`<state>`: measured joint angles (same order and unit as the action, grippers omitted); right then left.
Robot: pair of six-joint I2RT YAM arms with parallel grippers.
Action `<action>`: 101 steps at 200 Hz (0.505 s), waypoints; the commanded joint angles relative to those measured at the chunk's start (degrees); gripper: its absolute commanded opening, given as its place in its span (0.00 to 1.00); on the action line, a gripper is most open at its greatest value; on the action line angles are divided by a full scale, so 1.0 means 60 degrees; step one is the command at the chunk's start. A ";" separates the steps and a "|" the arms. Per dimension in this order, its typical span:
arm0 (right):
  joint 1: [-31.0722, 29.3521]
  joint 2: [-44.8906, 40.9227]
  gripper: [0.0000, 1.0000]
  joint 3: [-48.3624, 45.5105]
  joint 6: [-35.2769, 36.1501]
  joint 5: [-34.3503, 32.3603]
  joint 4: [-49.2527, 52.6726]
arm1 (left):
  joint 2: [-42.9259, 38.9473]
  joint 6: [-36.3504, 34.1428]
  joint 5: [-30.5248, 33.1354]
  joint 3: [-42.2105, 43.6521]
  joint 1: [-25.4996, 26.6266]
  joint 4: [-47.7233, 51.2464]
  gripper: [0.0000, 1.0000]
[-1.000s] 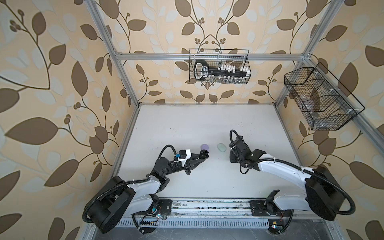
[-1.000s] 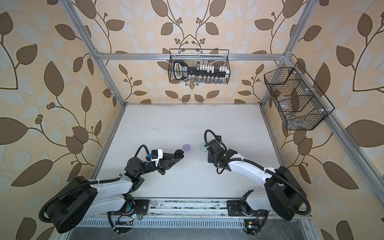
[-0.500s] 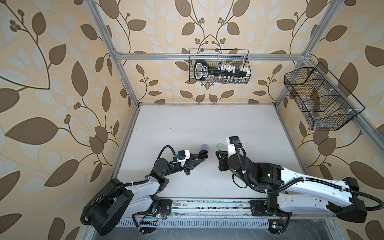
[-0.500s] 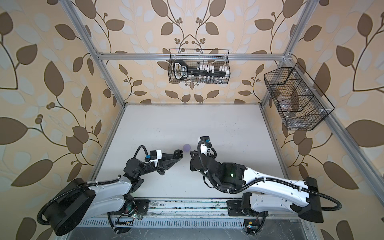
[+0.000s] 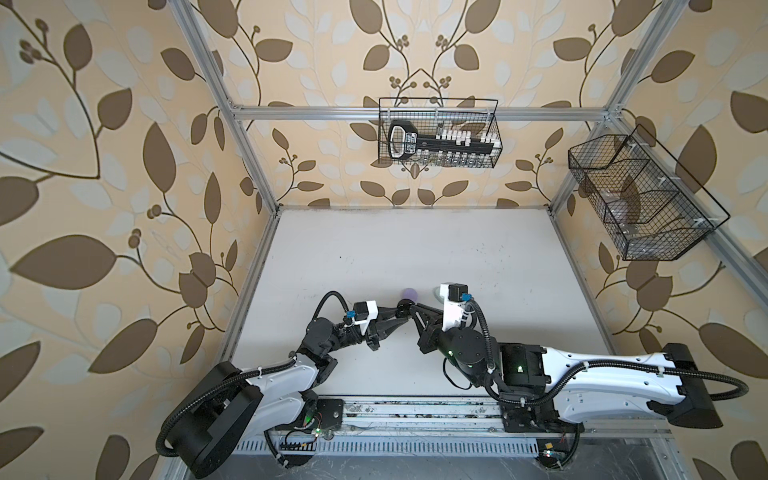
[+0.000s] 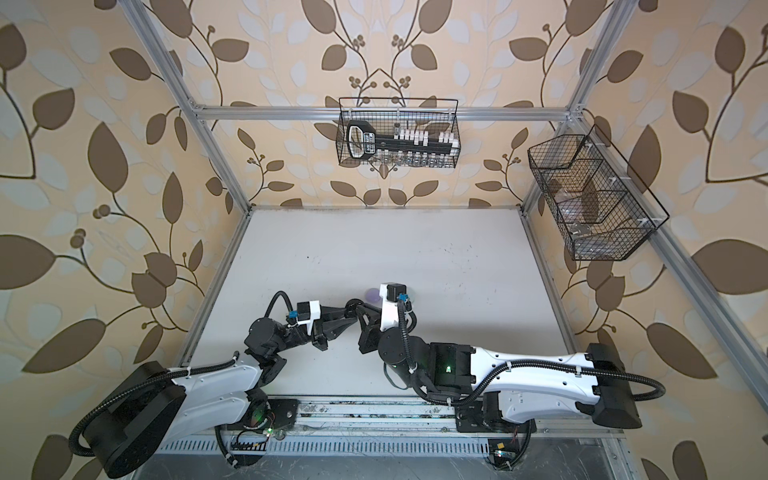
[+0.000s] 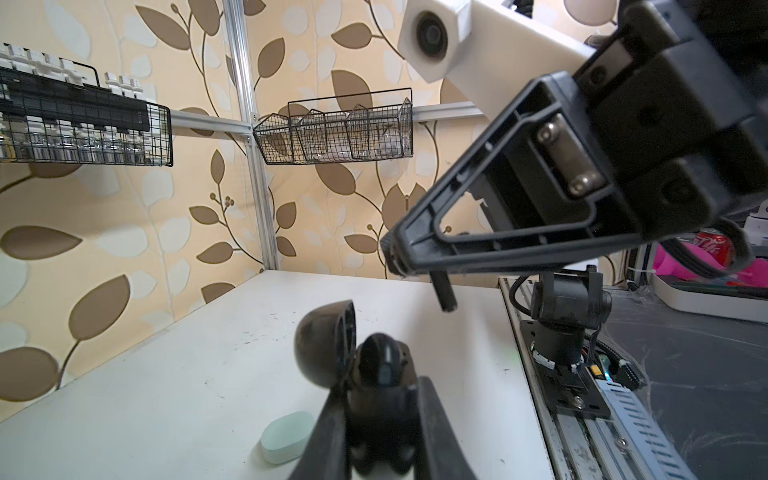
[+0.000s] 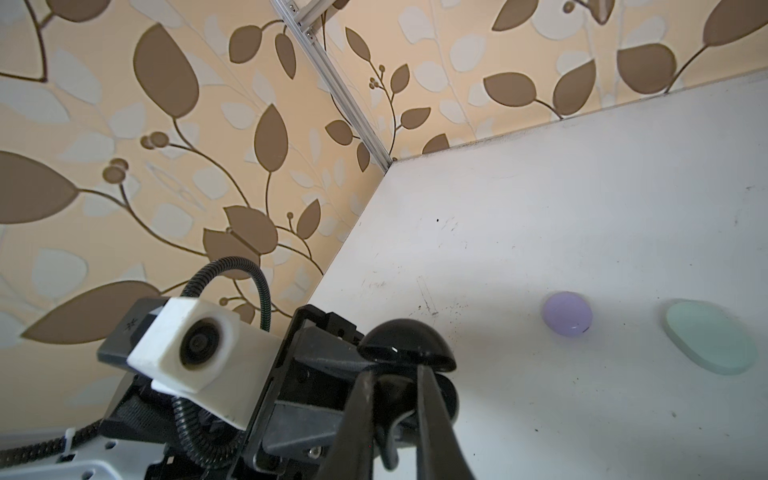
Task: Insert the wireless bluetooth earbuds into the charging case
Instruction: 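Carry the second earbud with the right gripper to the black case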
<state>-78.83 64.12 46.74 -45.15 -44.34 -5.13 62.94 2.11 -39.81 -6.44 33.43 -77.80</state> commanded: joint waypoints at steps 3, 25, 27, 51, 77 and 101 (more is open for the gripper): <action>-0.0066 0.0175 0.12 -0.0224 0.0171 -0.0552 -0.1058 | -0.0250 0.0176 0.0102 0.0031 0.0069 -0.0628 0.00; -0.0063 0.0295 0.12 -0.0327 0.0214 -0.0594 -0.1355 | -0.0316 0.0201 0.0128 0.0036 0.0068 -0.0627 0.00; -0.0072 0.0306 0.12 -0.0347 0.0214 -0.0601 -0.1379 | -0.0322 0.0204 0.0131 0.0037 0.0068 -0.0627 0.00; -0.0062 0.0405 0.12 -0.0431 0.0173 -0.0781 -0.1482 | -0.0349 0.0220 0.0146 0.0055 0.0068 -0.0629 0.00; -0.0060 0.0394 0.12 -0.0645 0.0041 -0.1014 -0.1673 | -0.0382 0.0279 0.0117 0.0045 0.0068 -0.0639 0.00; -0.0051 0.0469 0.12 -0.0759 0.0015 -0.1146 -0.1845 | -0.0411 0.0315 0.0131 0.0047 0.0068 -0.0638 0.00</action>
<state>-78.87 66.32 43.31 -44.60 -48.51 -13.54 61.78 3.31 -39.81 -6.22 33.43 -77.80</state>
